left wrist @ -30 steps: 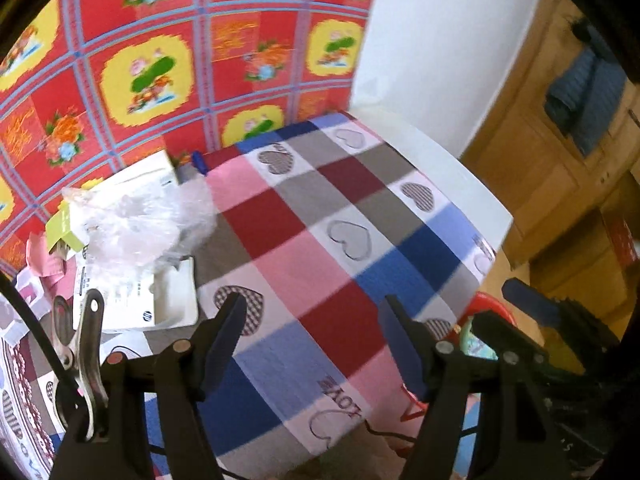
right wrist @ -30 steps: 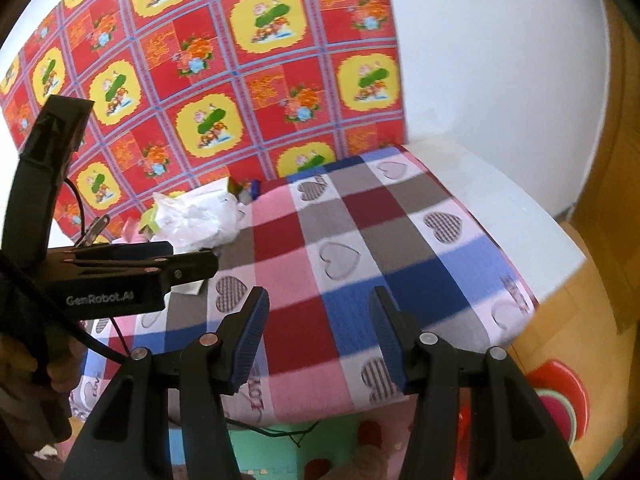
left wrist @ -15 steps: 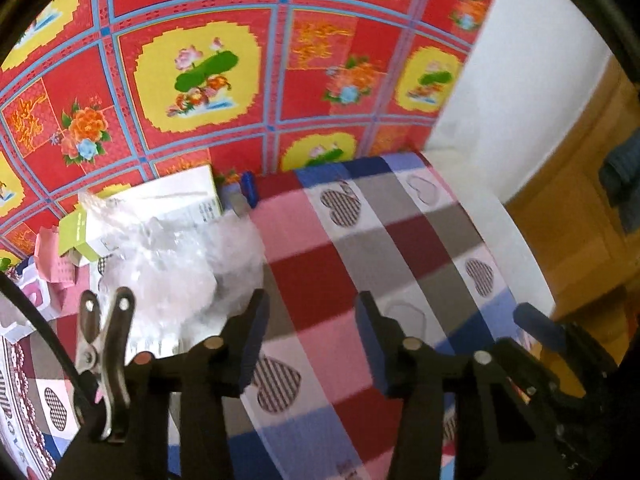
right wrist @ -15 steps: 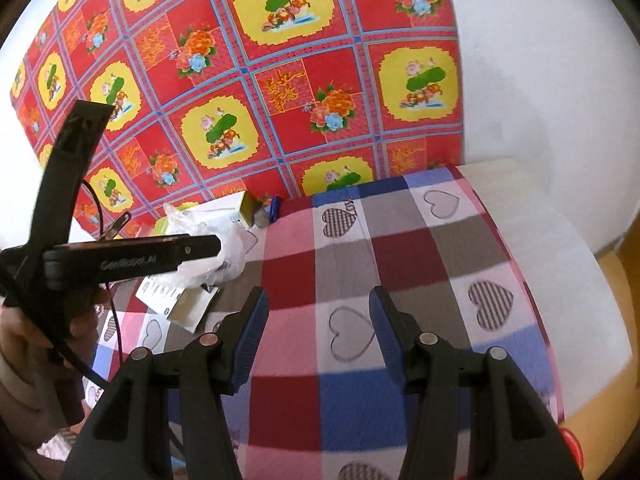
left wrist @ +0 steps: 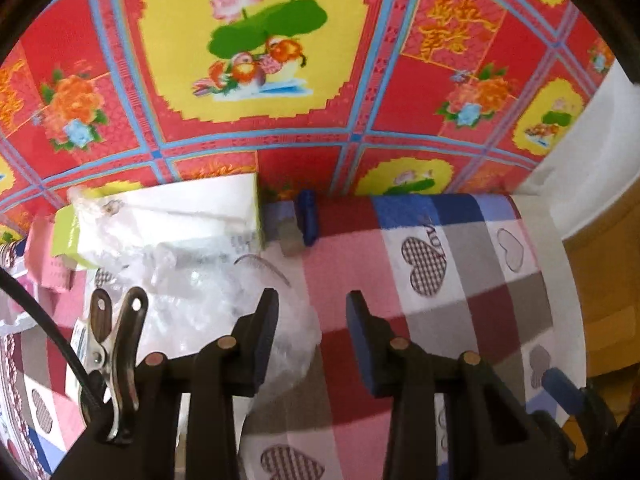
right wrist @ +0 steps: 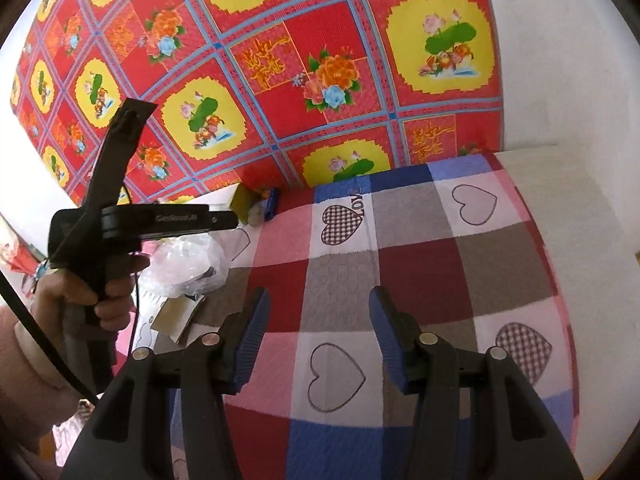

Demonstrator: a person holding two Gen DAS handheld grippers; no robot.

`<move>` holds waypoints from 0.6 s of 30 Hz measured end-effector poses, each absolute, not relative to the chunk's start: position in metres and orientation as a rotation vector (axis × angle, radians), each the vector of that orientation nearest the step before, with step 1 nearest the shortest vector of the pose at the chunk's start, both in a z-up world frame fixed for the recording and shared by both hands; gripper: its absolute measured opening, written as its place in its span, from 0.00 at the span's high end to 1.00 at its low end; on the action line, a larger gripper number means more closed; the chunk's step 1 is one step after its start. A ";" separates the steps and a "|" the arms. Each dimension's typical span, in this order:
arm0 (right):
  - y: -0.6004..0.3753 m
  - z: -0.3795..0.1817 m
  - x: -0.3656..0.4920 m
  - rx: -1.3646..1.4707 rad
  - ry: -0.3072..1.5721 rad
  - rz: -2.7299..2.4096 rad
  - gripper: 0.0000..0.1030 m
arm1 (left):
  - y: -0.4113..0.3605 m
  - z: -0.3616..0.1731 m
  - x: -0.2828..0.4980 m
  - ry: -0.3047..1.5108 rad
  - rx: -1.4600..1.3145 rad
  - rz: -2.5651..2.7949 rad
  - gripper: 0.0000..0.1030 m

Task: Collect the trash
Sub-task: 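Lower the left tool onto the tan cardboard strip and close on it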

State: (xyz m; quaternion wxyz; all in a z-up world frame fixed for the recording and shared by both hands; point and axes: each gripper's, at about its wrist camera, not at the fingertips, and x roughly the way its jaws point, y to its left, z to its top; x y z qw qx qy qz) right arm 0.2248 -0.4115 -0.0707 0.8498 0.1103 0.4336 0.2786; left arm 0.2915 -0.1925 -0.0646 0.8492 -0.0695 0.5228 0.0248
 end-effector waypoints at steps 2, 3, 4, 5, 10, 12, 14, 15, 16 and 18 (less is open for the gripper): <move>-0.410 -0.076 0.231 0.236 0.918 0.595 0.48 | -0.195 -0.070 0.302 1.093 -0.148 0.044 0.72; -0.410 -0.078 0.233 0.240 0.920 0.599 0.48 | -0.196 -0.071 0.305 1.091 -0.146 0.045 0.73; -0.410 -0.081 0.235 0.244 0.923 0.603 0.48 | -0.197 -0.075 0.311 1.089 -0.142 0.050 0.74; -0.410 -0.084 0.238 0.249 0.927 0.607 0.48 | -0.198 -0.077 0.315 1.089 -0.140 0.052 0.75; -0.412 -0.095 0.248 0.261 0.947 0.617 0.48 | -0.196 -0.099 0.334 1.112 -0.138 0.087 0.80; -0.412 -0.099 0.253 0.268 0.958 0.618 0.48 | -0.193 -0.104 0.338 1.116 -0.127 0.117 0.80; -0.413 -0.102 0.257 0.272 0.970 0.620 0.48 | -0.190 -0.110 0.341 1.121 -0.119 0.151 0.80; -0.413 -0.104 0.259 0.273 0.975 0.622 0.48 | -0.189 -0.112 0.341 1.123 -0.120 0.160 0.80; -0.412 -0.104 0.260 0.274 0.979 0.623 0.48 | -0.187 -0.115 0.343 1.128 -0.124 0.166 0.80; -0.412 -0.105 0.263 0.275 0.983 0.628 0.48 | -0.187 -0.120 0.345 1.138 -0.130 0.166 0.79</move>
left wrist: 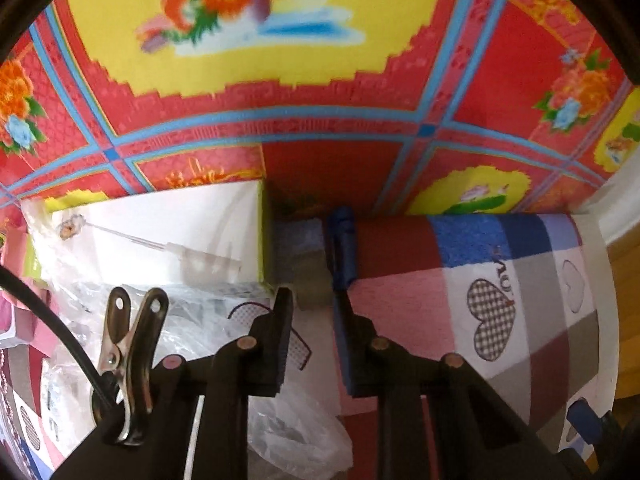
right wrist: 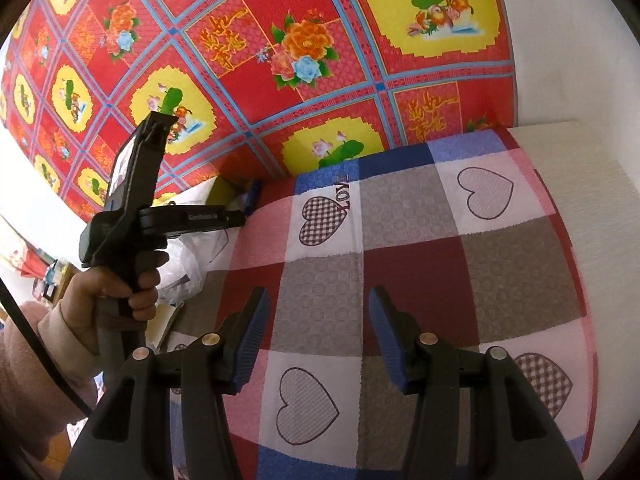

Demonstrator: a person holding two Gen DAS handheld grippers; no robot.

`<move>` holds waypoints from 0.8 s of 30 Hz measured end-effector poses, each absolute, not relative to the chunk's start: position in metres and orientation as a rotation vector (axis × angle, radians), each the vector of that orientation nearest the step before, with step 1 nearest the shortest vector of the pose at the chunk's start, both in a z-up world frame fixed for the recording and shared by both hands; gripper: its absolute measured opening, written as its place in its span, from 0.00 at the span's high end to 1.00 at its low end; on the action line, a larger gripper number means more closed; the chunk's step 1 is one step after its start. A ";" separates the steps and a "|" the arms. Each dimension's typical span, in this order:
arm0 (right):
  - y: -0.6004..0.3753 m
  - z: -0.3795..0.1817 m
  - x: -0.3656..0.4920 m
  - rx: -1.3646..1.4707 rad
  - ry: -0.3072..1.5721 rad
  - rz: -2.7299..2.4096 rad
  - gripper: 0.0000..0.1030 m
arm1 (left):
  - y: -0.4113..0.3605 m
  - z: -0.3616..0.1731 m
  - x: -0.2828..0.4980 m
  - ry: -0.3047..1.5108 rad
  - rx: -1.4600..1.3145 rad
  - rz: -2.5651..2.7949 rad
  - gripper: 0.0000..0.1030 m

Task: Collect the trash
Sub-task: 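Lower the left tool onto the tan cardboard strip and close on it, then lower the right tool onto the small blue item and close on it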

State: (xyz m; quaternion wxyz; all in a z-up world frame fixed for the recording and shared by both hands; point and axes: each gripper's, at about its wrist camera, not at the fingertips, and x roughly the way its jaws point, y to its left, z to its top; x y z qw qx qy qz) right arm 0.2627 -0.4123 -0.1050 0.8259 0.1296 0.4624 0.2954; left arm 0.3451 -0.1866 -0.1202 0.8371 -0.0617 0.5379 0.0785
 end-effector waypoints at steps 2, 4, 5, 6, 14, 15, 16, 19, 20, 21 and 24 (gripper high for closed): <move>-0.412 -0.106 0.264 0.274 0.986 0.631 0.48 | -0.187 -0.123 0.348 1.129 -0.131 0.168 0.79; -0.412 -0.107 0.265 0.276 0.991 0.630 0.48 | -0.189 -0.125 0.351 1.116 -0.129 0.169 0.79; -0.413 -0.108 0.265 0.277 0.995 0.629 0.48 | -0.189 -0.126 0.352 1.113 -0.129 0.169 0.79; -0.412 -0.108 0.265 0.276 0.997 0.628 0.48 | -0.190 -0.126 0.352 1.108 -0.126 0.167 0.79; -0.407 -0.108 0.266 0.266 0.999 0.628 0.48 | -0.193 -0.124 0.345 1.088 -0.133 0.141 0.85; -0.406 -0.108 0.265 0.263 0.998 0.630 0.48 | -0.193 -0.122 0.342 1.085 -0.141 0.137 0.85; -0.404 -0.108 0.264 0.259 0.997 0.632 0.48 | -0.192 -0.121 0.338 1.083 -0.147 0.133 0.85; -0.398 -0.106 0.262 0.248 0.992 0.640 0.48 | -0.191 -0.114 0.326 1.072 -0.162 0.122 0.85; -0.396 -0.107 0.260 0.245 0.991 0.642 0.48 | -0.191 -0.112 0.322 1.069 -0.163 0.121 0.85; -0.393 -0.107 0.259 0.241 0.990 0.645 0.48 | -0.189 -0.110 0.320 1.067 -0.168 0.120 0.85; -0.384 -0.107 0.255 0.228 0.984 0.657 0.48 | -0.185 -0.101 0.306 1.059 -0.191 0.112 0.85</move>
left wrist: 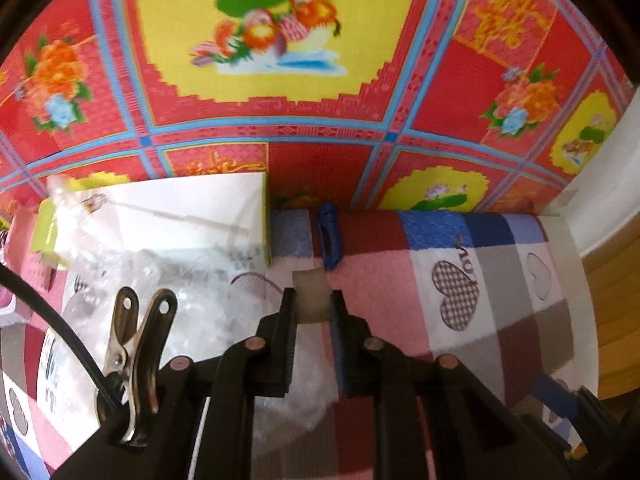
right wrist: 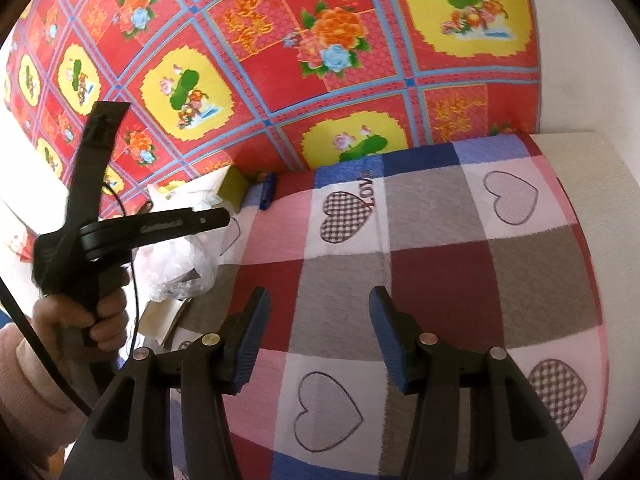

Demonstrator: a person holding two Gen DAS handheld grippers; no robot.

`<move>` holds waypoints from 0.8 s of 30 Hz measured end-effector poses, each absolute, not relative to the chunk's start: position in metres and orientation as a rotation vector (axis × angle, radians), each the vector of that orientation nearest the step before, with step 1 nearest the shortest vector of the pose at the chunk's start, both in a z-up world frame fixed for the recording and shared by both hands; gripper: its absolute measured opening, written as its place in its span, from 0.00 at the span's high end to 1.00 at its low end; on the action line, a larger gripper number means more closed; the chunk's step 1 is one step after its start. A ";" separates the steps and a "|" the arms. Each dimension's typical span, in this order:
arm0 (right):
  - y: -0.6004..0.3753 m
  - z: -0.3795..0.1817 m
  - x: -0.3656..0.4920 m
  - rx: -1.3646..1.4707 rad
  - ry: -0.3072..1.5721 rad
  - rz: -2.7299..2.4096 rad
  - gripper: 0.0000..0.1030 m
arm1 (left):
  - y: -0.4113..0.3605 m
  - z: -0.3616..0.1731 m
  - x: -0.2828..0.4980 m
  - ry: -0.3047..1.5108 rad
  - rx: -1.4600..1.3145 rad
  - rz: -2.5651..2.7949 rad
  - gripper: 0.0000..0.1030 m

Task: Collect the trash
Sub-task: 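Lower the right tool onto the small blue item and close on it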

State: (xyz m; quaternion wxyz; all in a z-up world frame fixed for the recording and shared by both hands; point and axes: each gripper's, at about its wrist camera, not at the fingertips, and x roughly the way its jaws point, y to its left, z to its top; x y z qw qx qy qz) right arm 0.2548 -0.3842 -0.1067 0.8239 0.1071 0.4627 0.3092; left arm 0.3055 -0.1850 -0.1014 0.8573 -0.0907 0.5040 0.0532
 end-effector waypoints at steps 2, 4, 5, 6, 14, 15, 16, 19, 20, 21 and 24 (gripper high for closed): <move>-0.375 -0.107 0.251 0.213 0.977 0.670 0.48 | -0.179 -0.096 0.300 1.050 -0.204 0.114 0.85; -0.367 -0.108 0.247 0.201 0.971 0.682 0.48 | -0.173 -0.090 0.292 1.045 -0.220 0.119 0.85; -0.362 -0.108 0.244 0.194 0.967 0.691 0.48 | -0.169 -0.088 0.284 1.043 -0.228 0.124 0.85; -0.357 -0.107 0.245 0.186 0.962 0.700 0.48 | -0.167 -0.084 0.278 1.042 -0.234 0.130 0.85; -0.315 -0.098 0.254 0.108 0.930 0.757 0.48 | -0.141 -0.065 0.245 1.032 -0.279 0.191 0.84; -0.309 -0.097 0.256 0.095 0.927 0.760 0.48 | -0.135 -0.062 0.240 1.032 -0.287 0.198 0.84; -0.304 -0.097 0.259 0.083 0.922 0.763 0.48 | -0.130 -0.060 0.235 1.030 -0.295 0.204 0.84; -0.291 -0.098 0.269 0.060 0.909 0.771 0.48 | -0.115 -0.057 0.222 1.022 -0.316 0.231 0.84; -0.286 -0.099 0.273 0.051 0.904 0.772 0.48 | -0.111 -0.058 0.219 1.023 -0.322 0.239 0.84; -0.281 -0.099 0.277 0.044 0.900 0.773 0.48 | -0.109 -0.059 0.217 1.024 -0.326 0.246 0.84; -0.266 -0.102 0.288 0.021 0.885 0.775 0.48 | -0.099 -0.061 0.207 1.024 -0.340 0.271 0.84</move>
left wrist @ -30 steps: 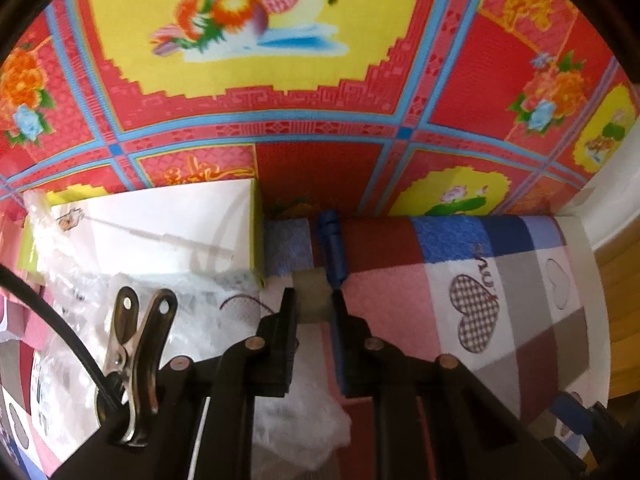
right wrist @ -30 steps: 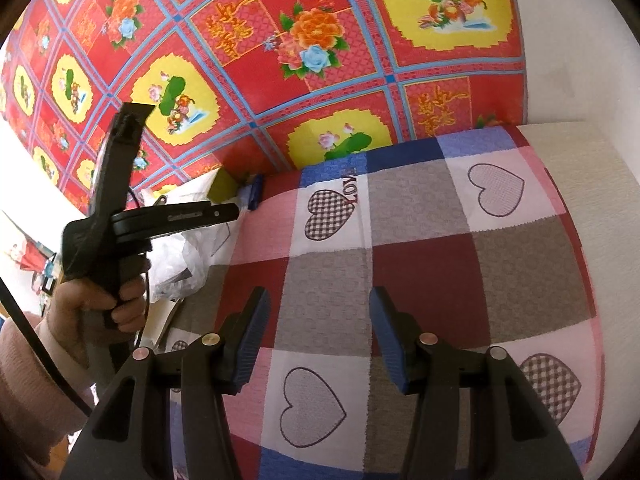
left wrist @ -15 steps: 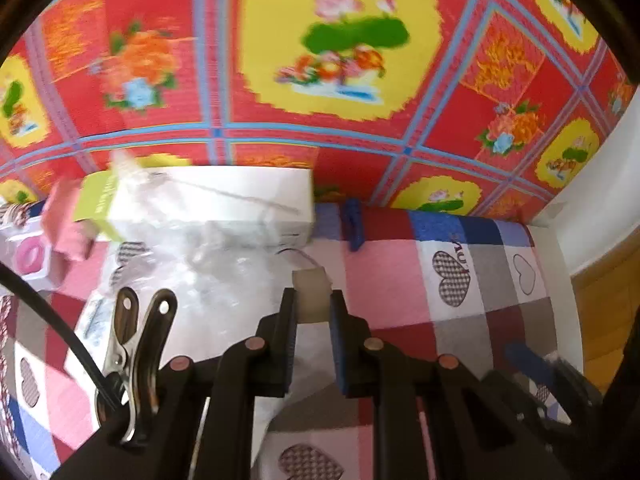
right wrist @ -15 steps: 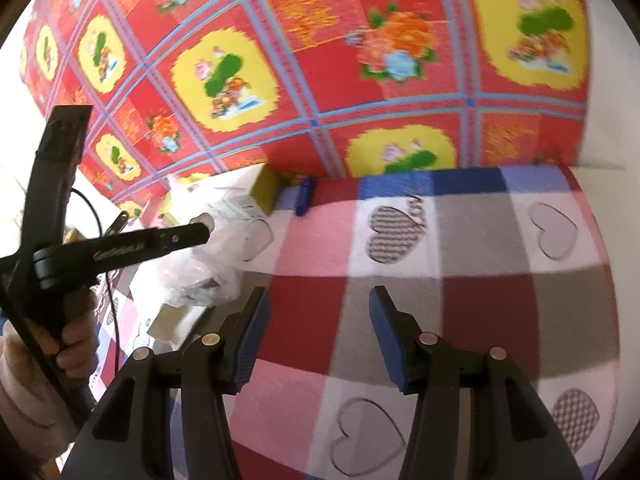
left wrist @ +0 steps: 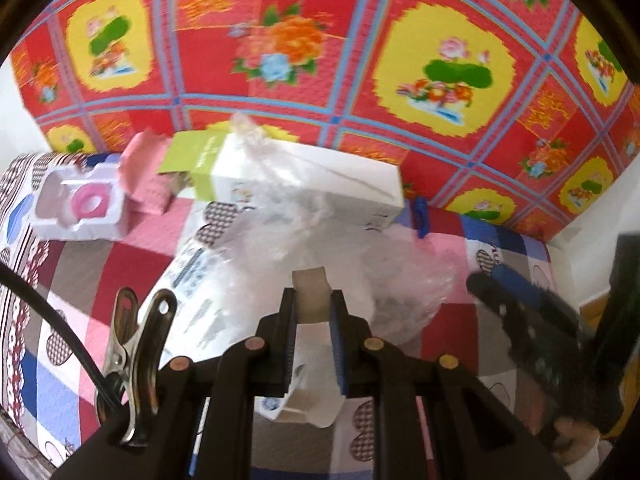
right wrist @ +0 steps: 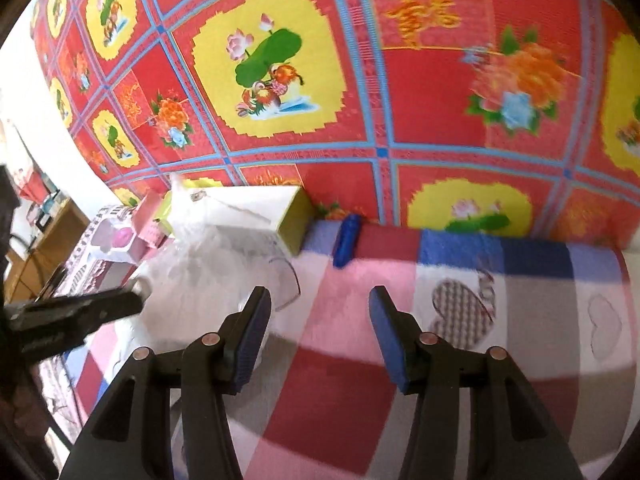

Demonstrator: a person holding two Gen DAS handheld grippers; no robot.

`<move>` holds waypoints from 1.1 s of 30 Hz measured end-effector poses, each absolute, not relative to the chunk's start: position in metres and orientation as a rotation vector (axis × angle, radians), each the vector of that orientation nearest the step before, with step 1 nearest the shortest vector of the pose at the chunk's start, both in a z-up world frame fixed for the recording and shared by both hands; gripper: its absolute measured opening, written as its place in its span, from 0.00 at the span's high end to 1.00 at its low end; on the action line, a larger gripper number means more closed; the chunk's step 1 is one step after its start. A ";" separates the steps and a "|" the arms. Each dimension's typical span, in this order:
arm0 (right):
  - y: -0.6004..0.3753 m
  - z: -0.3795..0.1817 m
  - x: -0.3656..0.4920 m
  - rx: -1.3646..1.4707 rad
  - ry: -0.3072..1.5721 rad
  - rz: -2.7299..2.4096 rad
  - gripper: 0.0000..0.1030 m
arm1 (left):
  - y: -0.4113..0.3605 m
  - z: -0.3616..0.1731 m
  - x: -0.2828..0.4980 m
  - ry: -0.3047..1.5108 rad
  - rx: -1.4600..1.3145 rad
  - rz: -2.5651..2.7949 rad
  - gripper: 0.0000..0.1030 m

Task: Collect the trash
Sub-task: 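Lower the right tool onto the small blue item and close on it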

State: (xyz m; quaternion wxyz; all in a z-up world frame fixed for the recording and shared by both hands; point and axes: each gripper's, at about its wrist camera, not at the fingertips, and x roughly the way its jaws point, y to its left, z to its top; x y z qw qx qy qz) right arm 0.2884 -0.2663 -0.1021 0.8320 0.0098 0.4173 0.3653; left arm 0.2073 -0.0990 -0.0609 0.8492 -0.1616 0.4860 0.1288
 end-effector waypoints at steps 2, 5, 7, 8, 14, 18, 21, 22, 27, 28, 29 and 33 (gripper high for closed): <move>-0.258 -0.105 0.294 0.002 0.879 0.774 0.48 | -0.095 -0.064 0.203 1.026 -0.350 0.282 0.84; -0.246 -0.110 0.303 -0.034 0.875 0.767 0.49 | -0.086 -0.067 0.196 1.035 -0.365 0.294 0.84; -0.241 -0.113 0.307 -0.049 0.874 0.770 0.50 | -0.085 -0.070 0.196 1.038 -0.371 0.301 0.84; -0.238 -0.115 0.309 -0.064 0.870 0.769 0.50 | -0.083 -0.071 0.195 1.039 -0.376 0.303 0.84; -0.227 -0.126 0.321 -0.107 0.882 0.756 0.62 | -0.078 -0.072 0.192 1.035 -0.381 0.316 0.84; -0.221 -0.133 0.329 -0.135 0.887 0.737 0.65 | -0.078 -0.071 0.192 1.033 -0.384 0.319 0.84; -0.217 -0.137 0.333 -0.138 0.895 0.743 0.65 | -0.078 -0.070 0.191 1.029 -0.386 0.318 0.84; -0.216 -0.137 0.334 -0.141 0.896 0.744 0.65 | -0.079 -0.070 0.191 1.028 -0.386 0.317 0.84; -0.210 -0.142 0.336 -0.172 0.888 0.742 0.84 | -0.080 -0.067 0.187 1.024 -0.384 0.321 0.84; -0.210 -0.142 0.336 -0.173 0.890 0.745 0.84 | -0.080 -0.068 0.187 1.026 -0.385 0.325 0.84; -0.211 -0.141 0.337 -0.172 0.893 0.745 0.84 | -0.079 -0.068 0.186 1.026 -0.389 0.326 0.84; -0.217 -0.136 0.334 -0.175 0.888 0.743 0.85 | -0.079 -0.067 0.182 1.018 -0.401 0.325 0.84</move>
